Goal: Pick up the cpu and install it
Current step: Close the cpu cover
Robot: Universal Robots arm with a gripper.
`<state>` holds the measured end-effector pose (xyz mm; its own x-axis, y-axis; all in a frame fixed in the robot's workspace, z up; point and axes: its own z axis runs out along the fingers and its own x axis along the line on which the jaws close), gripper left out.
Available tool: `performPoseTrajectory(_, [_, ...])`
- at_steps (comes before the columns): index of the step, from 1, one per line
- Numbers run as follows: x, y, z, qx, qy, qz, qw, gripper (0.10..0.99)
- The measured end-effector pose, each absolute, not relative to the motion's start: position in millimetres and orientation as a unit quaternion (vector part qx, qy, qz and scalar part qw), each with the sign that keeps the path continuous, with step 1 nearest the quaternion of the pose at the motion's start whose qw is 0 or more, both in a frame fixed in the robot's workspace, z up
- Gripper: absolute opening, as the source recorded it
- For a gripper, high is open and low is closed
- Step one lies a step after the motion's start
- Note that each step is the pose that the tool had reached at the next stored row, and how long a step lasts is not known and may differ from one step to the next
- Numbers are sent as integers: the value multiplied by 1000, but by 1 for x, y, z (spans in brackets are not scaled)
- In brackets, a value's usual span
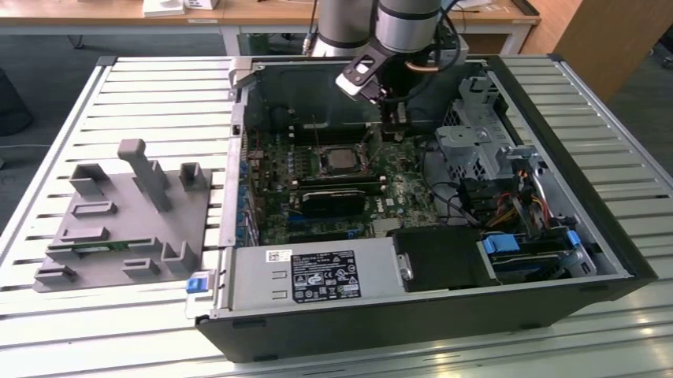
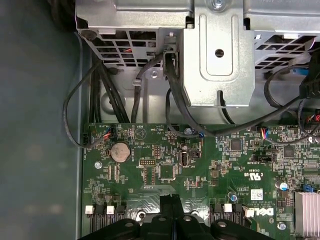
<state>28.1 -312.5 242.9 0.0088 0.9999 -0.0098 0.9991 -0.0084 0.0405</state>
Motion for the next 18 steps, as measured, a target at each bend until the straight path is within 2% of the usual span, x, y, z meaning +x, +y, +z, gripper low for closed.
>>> performPoseTrajectory(18, [20,-313,243,710,704,11,18,106])
